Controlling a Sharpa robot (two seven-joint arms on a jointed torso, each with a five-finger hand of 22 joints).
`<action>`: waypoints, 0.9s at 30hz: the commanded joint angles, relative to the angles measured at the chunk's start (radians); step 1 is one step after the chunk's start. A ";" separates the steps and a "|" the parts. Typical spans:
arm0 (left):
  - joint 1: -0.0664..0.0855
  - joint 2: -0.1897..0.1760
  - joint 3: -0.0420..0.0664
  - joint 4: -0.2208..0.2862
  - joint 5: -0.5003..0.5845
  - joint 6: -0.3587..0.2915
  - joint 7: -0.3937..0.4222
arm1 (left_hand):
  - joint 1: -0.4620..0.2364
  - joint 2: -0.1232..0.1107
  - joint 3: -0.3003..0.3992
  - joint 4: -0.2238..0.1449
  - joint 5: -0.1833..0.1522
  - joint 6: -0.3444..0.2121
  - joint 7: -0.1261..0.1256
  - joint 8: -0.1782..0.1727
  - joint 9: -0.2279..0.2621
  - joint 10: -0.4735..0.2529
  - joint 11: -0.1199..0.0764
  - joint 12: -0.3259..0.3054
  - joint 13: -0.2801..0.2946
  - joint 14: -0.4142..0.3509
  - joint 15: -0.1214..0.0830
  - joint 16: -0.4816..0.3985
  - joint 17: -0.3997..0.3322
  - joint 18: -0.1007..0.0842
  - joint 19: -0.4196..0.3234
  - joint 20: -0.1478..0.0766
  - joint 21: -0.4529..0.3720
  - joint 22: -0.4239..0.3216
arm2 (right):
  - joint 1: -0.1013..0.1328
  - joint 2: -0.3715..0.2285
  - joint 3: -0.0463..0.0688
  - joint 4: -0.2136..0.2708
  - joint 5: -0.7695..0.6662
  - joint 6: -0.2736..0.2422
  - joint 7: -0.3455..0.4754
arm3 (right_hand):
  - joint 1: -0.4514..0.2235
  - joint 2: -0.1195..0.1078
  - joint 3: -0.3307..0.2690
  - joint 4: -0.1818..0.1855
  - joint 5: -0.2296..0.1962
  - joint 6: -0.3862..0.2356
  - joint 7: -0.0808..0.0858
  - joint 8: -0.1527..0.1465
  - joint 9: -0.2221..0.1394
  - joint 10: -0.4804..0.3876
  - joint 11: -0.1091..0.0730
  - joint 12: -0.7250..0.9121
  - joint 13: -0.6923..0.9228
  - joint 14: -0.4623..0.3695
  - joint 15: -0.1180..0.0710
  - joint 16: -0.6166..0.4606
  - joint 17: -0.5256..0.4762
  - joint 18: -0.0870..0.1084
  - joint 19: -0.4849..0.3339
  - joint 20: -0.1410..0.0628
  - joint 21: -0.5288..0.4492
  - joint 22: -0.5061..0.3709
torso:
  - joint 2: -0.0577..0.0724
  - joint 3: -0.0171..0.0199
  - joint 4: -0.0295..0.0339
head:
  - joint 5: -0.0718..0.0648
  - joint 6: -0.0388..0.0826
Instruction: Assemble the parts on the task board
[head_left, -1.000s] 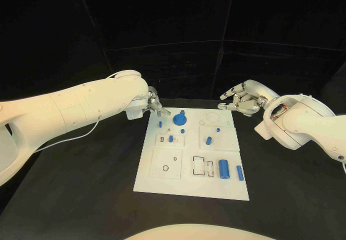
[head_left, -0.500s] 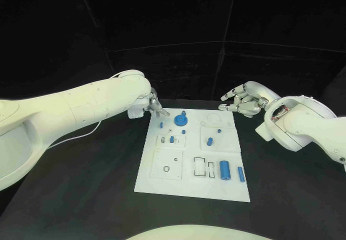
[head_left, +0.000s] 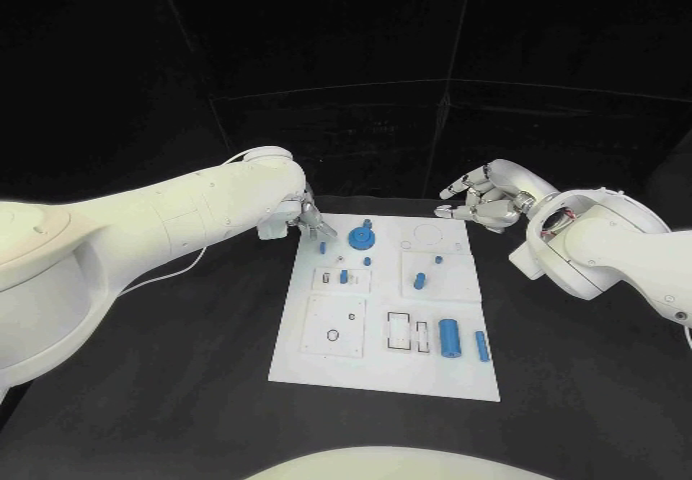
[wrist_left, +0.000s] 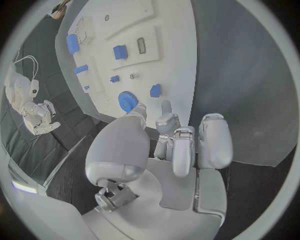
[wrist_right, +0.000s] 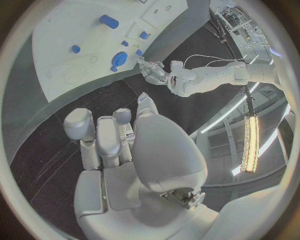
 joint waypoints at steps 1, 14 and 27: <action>-0.002 0.005 0.000 -0.010 -0.014 0.018 0.023 | 0.006 0.001 -0.007 0.001 0.000 0.005 -0.002 0.001 -0.002 0.003 -0.002 0.002 -0.001 0.104 0.004 0.003 0.263 -0.004 0.004 0.000 0.005 0.001 | 0.002 0.002 0.001 -0.001 -0.004 0.004 0.005 | -0.006 0.001 -0.007 -0.001 0.006 -0.007 0.003 0.003 -0.002 -0.003 0.001 0.003 -0.001 0.006 -0.004 -0.003 0.001 0.019 0.007 -0.003 -0.005 0.000 | 0.000 0.0004 0.0011 | 0.000 -0.001; -0.010 0.012 0.000 -0.022 -0.014 0.054 0.043 | 0.034 0.007 -0.014 -0.004 0.000 0.005 -0.002 0.000 -0.008 -0.001 -0.002 0.002 -0.004 0.104 0.004 0.003 0.263 -0.004 0.004 0.000 0.004 0.002 | 0.002 0.006 0.001 -0.003 -0.004 0.006 0.006 | -0.006 0.001 -0.008 -0.002 0.007 -0.008 0.003 0.003 -0.002 -0.003 0.001 0.003 -0.001 0.006 -0.004 -0.003 0.001 0.019 0.007 -0.003 -0.005 0.000 | -0.001 0.0011 0.0019 | -0.001 -0.003; -0.011 0.014 0.000 -0.021 -0.008 0.082 0.069 | 0.058 0.015 -0.018 -0.008 0.000 0.006 -0.001 0.000 -0.014 -0.003 -0.001 0.002 -0.006 0.104 0.005 0.003 0.263 -0.004 0.003 0.000 0.002 0.001 | 0.002 0.009 0.001 -0.005 -0.004 0.007 0.005 | -0.006 0.001 -0.008 -0.002 0.007 -0.008 0.003 0.003 -0.002 -0.003 0.001 0.003 -0.001 0.006 -0.004 -0.003 0.001 0.019 0.007 -0.003 -0.005 0.000 | -0.001 0.0015 0.0019 | -0.001 -0.007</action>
